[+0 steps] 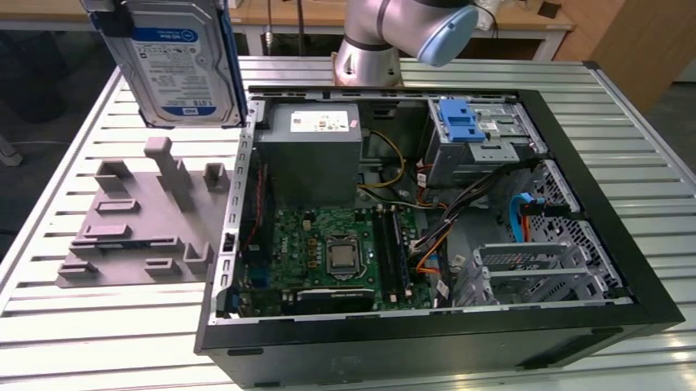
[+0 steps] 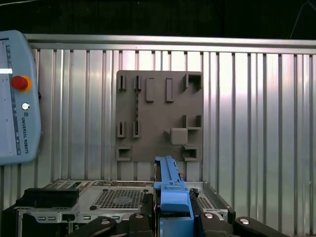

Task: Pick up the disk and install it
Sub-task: 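Pick up the disk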

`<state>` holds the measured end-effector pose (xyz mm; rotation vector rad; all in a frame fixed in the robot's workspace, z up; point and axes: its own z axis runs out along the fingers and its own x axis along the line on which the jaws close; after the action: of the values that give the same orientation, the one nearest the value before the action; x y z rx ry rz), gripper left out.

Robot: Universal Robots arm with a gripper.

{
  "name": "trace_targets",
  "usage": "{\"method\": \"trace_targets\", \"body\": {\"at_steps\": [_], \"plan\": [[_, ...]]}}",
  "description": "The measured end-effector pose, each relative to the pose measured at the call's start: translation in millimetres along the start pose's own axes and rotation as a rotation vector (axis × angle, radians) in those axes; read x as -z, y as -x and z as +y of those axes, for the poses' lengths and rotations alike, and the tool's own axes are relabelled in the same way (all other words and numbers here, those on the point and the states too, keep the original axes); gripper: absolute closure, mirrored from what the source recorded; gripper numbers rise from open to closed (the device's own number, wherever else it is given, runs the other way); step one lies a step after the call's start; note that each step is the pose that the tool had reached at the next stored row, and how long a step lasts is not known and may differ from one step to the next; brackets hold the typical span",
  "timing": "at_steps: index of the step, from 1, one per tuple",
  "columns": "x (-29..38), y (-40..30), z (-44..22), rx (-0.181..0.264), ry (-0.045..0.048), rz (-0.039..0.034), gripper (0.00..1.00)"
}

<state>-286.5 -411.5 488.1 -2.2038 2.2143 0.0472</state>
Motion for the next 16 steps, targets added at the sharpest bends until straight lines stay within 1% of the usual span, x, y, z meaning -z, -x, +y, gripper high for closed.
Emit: {"method": "trace_targets", "body": {"at_steps": [8,16], "plan": [[0.1,-0.8,-15.5,0.0,0.0,0.0,0.64],[0.3,-1.4,-29.2,0.0,0.0,0.0,0.64]]}}
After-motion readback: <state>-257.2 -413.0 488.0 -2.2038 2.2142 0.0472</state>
